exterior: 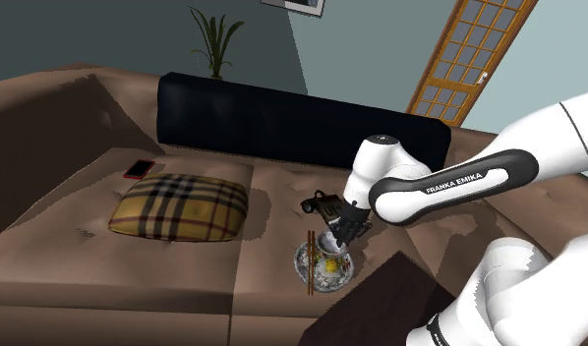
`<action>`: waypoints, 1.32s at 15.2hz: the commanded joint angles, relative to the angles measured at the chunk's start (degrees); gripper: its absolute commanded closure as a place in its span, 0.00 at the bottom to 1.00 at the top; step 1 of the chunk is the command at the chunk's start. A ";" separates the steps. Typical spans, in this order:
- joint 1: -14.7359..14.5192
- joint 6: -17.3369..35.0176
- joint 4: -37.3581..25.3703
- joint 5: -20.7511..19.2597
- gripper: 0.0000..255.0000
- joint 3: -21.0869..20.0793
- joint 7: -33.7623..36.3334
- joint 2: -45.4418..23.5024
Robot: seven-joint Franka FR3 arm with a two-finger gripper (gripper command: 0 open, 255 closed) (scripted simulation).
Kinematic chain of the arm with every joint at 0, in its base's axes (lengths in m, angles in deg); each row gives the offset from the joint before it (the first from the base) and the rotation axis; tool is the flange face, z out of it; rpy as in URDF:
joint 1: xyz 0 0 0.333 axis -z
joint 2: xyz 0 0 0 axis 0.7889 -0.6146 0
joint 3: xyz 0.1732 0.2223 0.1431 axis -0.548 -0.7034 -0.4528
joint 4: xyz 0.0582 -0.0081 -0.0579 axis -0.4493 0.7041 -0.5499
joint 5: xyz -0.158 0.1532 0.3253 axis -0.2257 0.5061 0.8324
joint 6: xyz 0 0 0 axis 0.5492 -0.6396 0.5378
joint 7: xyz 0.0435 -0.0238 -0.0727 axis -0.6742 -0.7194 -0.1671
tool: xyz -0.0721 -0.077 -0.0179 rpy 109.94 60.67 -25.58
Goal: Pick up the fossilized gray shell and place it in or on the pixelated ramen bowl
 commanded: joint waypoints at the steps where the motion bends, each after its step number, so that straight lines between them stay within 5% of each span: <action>1: -0.10 2.46 0.67 0.07 1.00 0.14 -0.04 -1.74; 7: -0.46 9.19 1.86 0.49 1.00 0.62 -0.43 -7.29; 15: -0.49 9.61 1.92 0.53 1.00 0.64 -0.47 -7.66; 16: -0.49 9.61 1.91 0.53 0.00 0.64 -0.47 -7.67; 20: -0.49 9.61 1.91 0.53 0.00 0.64 -0.47 -7.67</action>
